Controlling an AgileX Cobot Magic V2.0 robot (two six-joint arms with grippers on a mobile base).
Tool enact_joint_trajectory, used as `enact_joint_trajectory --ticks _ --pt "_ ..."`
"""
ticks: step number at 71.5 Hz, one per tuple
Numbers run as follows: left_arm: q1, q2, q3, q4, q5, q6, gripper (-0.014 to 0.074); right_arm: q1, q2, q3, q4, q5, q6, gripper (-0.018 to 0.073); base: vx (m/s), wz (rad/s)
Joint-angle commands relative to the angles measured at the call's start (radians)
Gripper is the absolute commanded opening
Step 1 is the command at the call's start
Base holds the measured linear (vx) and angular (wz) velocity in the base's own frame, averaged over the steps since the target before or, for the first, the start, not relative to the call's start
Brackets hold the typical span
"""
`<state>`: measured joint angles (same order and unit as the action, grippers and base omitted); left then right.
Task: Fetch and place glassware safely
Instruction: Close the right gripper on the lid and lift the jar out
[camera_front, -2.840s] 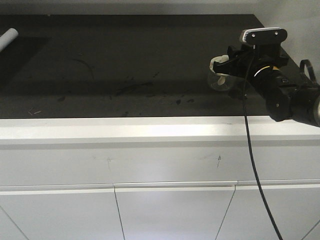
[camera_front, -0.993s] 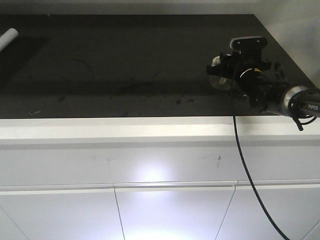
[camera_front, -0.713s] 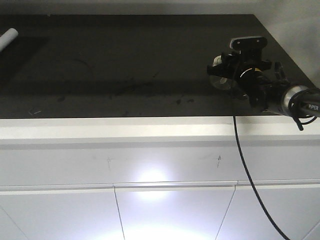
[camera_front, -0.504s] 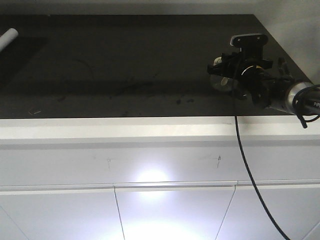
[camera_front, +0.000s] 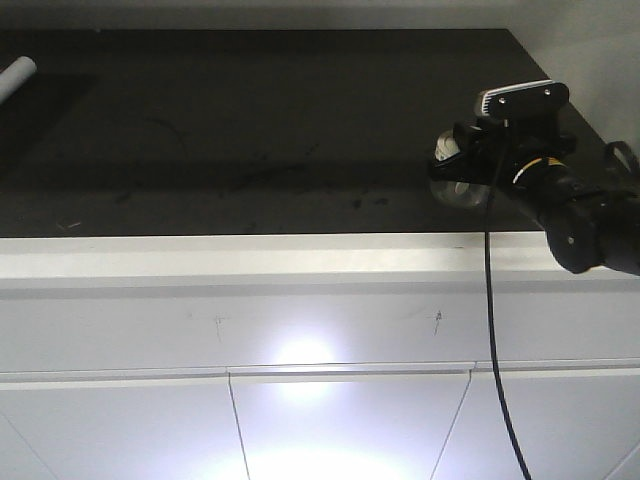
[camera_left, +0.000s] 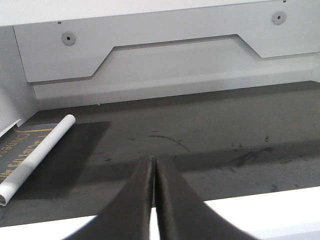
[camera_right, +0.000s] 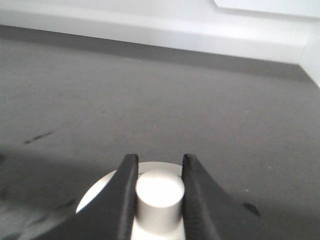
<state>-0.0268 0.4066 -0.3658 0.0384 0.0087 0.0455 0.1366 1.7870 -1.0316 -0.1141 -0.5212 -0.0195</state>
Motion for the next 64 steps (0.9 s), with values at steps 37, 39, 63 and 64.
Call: enact_joint_trajectory --ticks 37,39,63,64 --pt "0.000 0.008 -0.026 -0.007 -0.071 -0.005 -0.0007 0.013 -0.533 0.348 -0.240 -0.147 0.230 -0.0003 0.00 0.00" --pt "0.000 0.008 -0.026 -0.007 -0.071 -0.005 -0.0007 0.025 -0.547 0.355 -0.242 -0.145 0.230 -0.0003 0.00 0.00" --pt "0.000 0.008 -0.026 -0.007 -0.071 -0.005 -0.0007 0.322 -0.576 0.364 -0.235 -0.097 0.212 -0.0003 0.00 0.00" --pt "0.000 0.008 -0.026 -0.007 -0.071 -0.005 -0.0007 0.333 -0.576 0.366 -0.235 -0.097 0.212 -0.0003 0.00 0.00"
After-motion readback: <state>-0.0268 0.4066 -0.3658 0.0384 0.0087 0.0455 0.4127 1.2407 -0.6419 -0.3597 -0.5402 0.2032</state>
